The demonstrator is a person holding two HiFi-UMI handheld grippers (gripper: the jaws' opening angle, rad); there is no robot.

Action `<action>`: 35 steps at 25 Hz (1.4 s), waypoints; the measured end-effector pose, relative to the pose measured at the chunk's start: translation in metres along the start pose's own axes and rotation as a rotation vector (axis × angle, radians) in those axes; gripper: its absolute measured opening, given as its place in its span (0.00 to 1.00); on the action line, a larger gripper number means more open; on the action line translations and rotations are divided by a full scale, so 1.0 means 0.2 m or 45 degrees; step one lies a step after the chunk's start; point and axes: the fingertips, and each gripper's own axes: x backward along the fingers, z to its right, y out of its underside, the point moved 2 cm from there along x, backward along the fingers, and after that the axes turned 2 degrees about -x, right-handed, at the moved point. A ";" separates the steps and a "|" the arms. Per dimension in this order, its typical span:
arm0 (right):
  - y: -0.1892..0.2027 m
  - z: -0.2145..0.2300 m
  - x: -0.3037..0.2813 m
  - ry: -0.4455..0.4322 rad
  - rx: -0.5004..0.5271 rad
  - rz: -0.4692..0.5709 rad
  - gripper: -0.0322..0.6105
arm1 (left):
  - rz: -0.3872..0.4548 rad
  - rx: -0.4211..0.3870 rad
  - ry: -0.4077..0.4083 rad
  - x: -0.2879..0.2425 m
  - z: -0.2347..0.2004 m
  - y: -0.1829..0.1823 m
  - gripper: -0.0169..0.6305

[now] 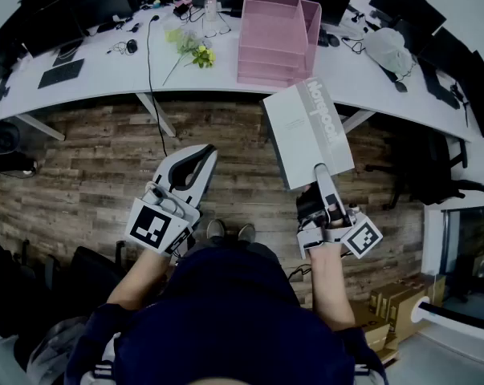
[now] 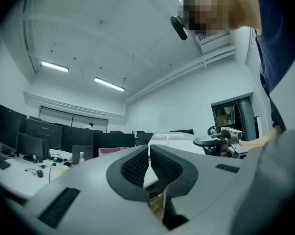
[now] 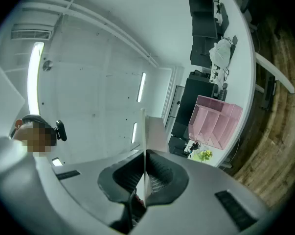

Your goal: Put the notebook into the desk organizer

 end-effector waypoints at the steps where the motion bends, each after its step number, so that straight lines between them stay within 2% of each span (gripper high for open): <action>1: 0.00 0.00 0.00 -0.001 0.001 -0.001 0.07 | 0.000 -0.001 0.000 0.00 0.00 0.00 0.08; 22: -0.04 0.04 -0.01 0.008 -0.011 -0.002 0.07 | -0.011 -0.011 -0.005 -0.05 0.02 0.01 0.08; 35: -0.17 0.11 0.04 -0.014 -0.029 0.004 0.07 | -0.032 -0.023 -0.004 -0.22 0.09 0.02 0.08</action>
